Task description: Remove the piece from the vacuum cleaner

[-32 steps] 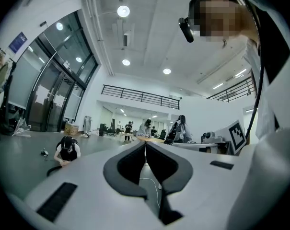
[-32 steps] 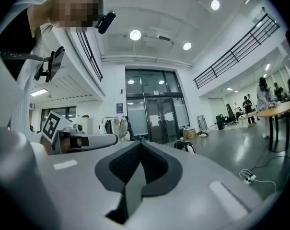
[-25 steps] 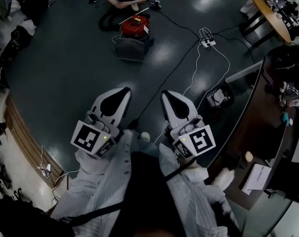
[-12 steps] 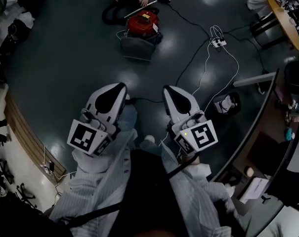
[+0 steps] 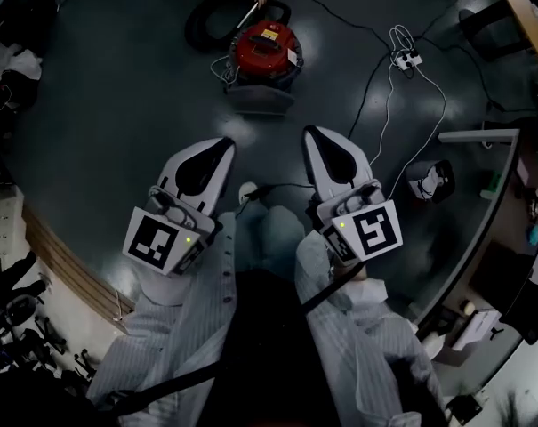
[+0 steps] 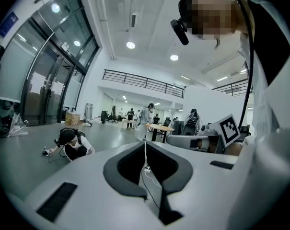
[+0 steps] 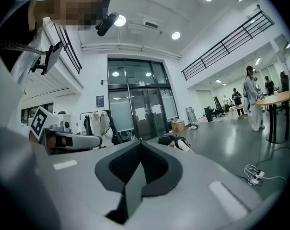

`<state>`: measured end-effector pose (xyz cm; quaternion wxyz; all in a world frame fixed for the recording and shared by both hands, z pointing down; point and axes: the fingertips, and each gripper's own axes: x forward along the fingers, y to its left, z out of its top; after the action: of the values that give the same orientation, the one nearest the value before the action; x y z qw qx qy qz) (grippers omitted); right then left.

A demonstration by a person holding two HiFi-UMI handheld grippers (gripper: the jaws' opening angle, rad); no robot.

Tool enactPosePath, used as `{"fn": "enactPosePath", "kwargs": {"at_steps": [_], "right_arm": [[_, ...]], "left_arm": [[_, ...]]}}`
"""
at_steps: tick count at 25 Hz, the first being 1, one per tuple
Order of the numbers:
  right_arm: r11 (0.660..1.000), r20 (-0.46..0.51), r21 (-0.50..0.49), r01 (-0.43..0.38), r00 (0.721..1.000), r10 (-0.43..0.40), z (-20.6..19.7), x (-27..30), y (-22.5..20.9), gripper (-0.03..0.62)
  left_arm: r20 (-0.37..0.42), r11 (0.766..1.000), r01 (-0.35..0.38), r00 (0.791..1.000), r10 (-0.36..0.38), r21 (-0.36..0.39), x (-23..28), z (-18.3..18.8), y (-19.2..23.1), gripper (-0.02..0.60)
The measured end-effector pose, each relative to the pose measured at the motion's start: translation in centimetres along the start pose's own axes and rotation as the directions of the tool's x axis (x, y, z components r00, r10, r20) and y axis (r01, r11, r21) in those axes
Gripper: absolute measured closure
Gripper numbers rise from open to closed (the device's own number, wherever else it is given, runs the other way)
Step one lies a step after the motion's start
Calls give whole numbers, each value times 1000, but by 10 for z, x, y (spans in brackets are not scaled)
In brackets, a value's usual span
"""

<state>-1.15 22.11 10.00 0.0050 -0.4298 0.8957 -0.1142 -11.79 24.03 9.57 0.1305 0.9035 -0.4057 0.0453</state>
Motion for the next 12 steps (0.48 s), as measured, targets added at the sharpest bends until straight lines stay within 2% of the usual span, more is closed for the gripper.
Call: {"fn": "enactPosePath", "kwargs": {"at_steps": [4, 7, 9, 12], "right_arm": [[996, -21, 51, 74, 997, -73, -4, 35, -47, 592], [993, -70, 47, 109, 992, -105, -22, 54, -87, 592], [992, -111, 44, 117, 988, -112, -37, 67, -111, 592], [995, -154, 27, 97, 984, -92, -57, 94, -141, 592]], "left_arm": [[-46, 999, 29, 998, -30, -32, 46, -11, 39, 568], [-67, 998, 41, 997, -45, -56, 85, -20, 60, 568], [-69, 997, 49, 996, -53, -58, 113, -24, 73, 568], [-94, 998, 24, 995, -29, -54, 154, -36, 96, 568]]}}
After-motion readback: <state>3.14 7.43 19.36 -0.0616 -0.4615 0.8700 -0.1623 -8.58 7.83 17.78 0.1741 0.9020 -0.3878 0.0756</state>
